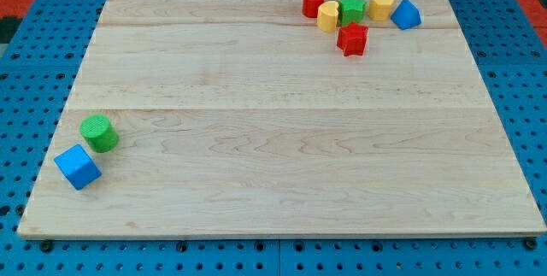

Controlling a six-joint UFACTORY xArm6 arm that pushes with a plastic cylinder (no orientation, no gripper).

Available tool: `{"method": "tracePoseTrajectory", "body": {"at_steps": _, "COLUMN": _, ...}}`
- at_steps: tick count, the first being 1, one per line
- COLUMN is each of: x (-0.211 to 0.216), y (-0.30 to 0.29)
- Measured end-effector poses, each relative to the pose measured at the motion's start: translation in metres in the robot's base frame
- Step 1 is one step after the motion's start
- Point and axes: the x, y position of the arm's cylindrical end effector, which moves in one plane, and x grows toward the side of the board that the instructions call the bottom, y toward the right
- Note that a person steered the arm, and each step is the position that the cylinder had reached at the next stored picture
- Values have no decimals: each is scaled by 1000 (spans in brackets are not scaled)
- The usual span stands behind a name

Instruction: Place the red circle vertically above the green circle

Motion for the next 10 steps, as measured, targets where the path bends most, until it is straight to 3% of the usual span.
{"method": "tracePoseTrajectory", "body": {"at_steps": 1, "x": 12, "y": 30}}
{"method": "tracePoseTrajectory", "body": {"at_steps": 2, "x": 25, "y": 23}}
{"method": "tracePoseTrajectory", "body": {"at_steps": 6, "x": 32, "y": -173}}
{"method": "tracePoseTrajectory", "body": {"at_steps": 7, "x": 41, "y": -155}}
{"method": "tracePoseTrajectory", "body": {"at_steps": 9, "x": 45, "y": -279}}
{"method": "tracePoseTrajectory", "body": {"at_steps": 10, "x": 76, "y": -228}}
